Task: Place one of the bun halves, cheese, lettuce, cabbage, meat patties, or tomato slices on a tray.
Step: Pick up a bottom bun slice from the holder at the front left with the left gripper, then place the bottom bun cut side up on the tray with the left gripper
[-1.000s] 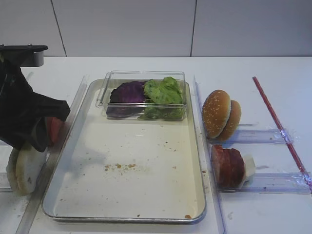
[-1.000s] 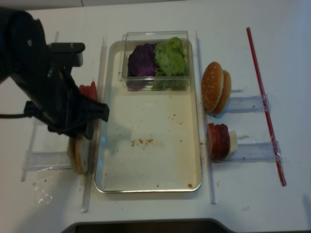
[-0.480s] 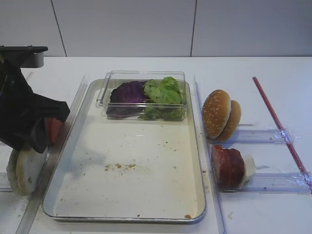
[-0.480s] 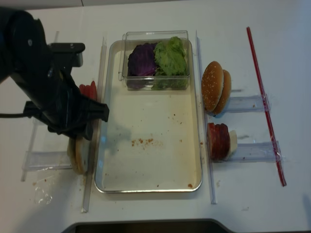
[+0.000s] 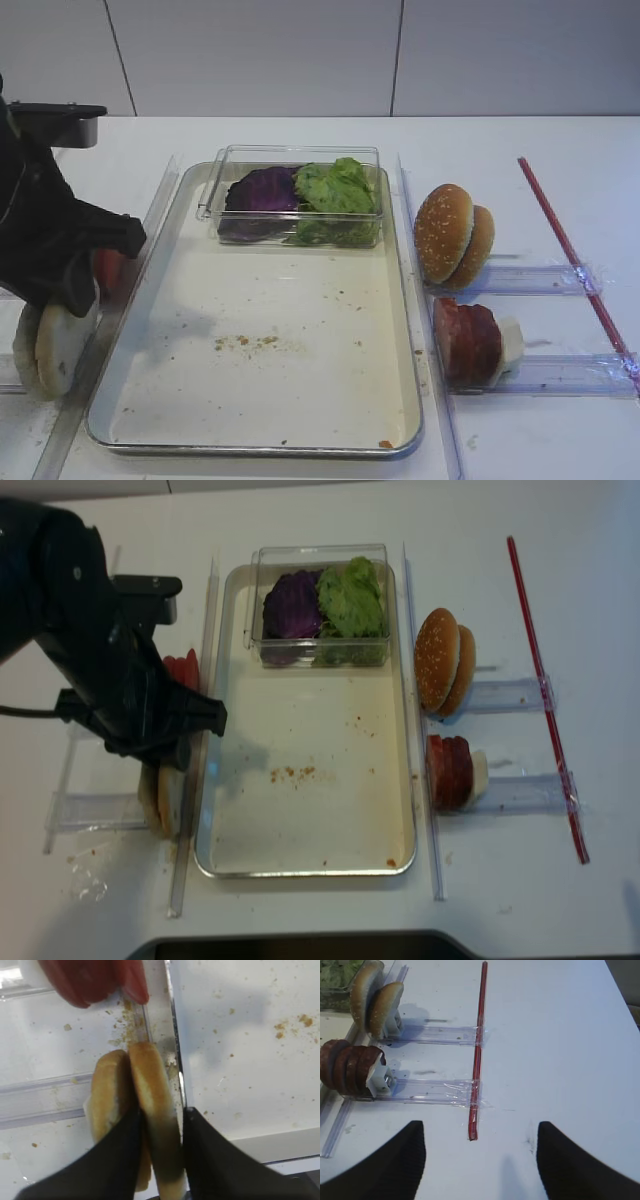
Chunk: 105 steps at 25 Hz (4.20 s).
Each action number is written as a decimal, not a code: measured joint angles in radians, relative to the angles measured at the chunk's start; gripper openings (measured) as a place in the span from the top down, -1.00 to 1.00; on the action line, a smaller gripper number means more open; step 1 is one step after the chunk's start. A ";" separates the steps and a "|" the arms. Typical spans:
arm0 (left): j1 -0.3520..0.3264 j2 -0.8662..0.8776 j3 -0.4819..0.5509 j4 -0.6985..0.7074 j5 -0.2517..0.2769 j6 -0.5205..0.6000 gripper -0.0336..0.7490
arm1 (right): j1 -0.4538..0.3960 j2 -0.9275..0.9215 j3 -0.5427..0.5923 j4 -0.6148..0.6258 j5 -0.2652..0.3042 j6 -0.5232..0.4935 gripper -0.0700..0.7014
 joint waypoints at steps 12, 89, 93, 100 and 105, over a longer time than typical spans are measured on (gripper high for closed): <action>0.000 0.000 0.000 0.022 0.005 0.000 0.70 | 0.000 0.000 0.000 0.000 0.000 0.000 -0.45; 0.000 0.192 0.101 -0.999 -0.331 0.773 0.75 | 0.000 0.000 0.000 0.000 0.000 0.000 -0.45; 0.000 0.212 0.101 -1.002 -0.327 0.793 0.75 | 0.000 0.000 0.000 0.000 0.000 0.000 -0.45; 0.000 0.231 0.101 -0.997 -0.324 0.826 0.75 | 0.000 0.000 0.000 0.000 0.000 0.000 -0.45; 0.000 0.231 0.101 -0.960 -0.328 0.831 0.75 | 0.000 0.000 0.000 0.000 0.000 0.000 -0.45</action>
